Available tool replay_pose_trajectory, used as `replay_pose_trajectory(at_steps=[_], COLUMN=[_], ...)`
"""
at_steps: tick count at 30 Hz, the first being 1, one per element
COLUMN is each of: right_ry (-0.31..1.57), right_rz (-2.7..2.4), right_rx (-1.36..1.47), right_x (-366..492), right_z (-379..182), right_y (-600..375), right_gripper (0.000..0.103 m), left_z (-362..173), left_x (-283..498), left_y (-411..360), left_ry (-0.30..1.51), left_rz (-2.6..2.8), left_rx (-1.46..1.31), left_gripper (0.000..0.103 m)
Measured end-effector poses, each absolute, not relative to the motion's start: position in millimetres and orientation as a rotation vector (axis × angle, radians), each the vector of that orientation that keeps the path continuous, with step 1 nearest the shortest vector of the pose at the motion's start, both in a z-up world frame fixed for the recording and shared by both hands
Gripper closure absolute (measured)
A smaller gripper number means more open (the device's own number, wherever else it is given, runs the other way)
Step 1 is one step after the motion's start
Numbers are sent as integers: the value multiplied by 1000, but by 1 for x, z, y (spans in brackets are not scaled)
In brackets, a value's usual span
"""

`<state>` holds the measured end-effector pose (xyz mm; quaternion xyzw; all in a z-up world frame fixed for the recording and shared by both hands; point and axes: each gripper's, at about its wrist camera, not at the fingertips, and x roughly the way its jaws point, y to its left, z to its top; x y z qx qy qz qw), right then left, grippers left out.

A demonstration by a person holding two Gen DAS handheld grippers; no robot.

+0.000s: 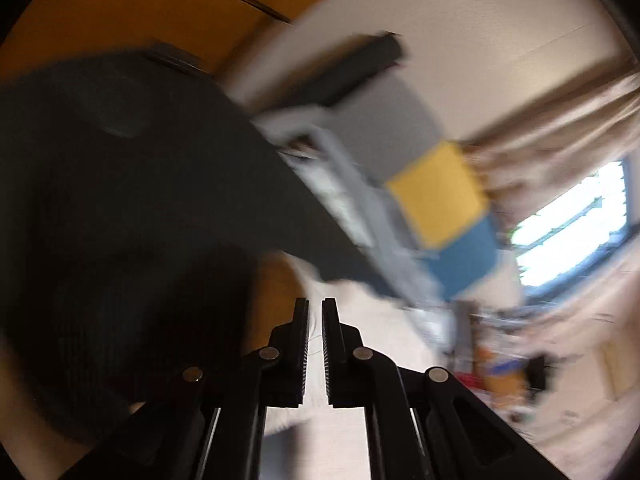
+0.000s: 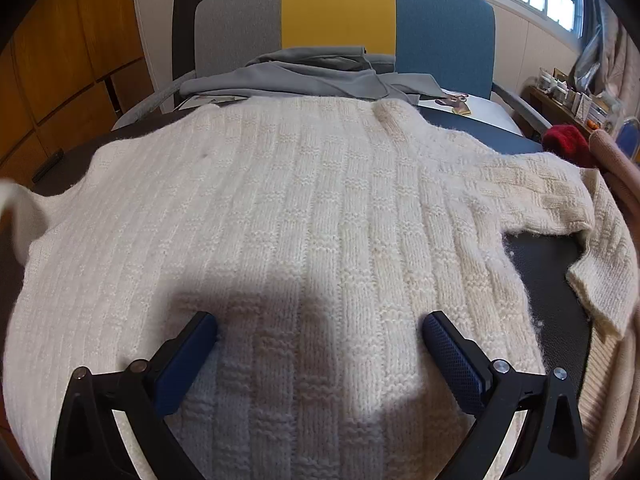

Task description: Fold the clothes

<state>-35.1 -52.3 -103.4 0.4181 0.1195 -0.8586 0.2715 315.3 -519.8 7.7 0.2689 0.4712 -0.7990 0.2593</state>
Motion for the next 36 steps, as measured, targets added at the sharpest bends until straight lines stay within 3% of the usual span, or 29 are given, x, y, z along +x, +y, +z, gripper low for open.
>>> replay_pose_trajectory(at_steps=[1,3,7,16,22,24,28,32,36], right_ry=[322,325,328,340,288,343,476,503,410], right_rz=[-2312,-2313,-2313,-2287,-2173,-2123,-2070,-2092,-2214], right_rx=[1126,1126,1126,1157,1012,973,958,1088,1122], right_x=[-35,-35,-35,-37,-74,-91,-134,-180,-191], right_z=[-103,-103,-102,-97,-48,-44,-55,-85,-92], right_y=[-52,-52,-51,-52,-83,-111,-163,-174,-148], right_gripper=[0,0,0,0,8,14,14,15,11], left_z=[4,1,14,-5,-31,-41,-71,-90,-90], left_x=[325,347,336,132,30,27,10,-7,-37], left_y=[-530,-545,-526,-395,-382,-380,-398,-403,-386], left_ry=[1211,1055,1050,722,486,454,439,379,175], left_rz=[-2054,-1787,-1927,-2478,-2523,-2481,-2423,-2457,-2474], left_rx=[779,822,765,1073,1150,1187,1239,1191,1199], left_gripper=[89,88,86,84,84,84,84,83,83])
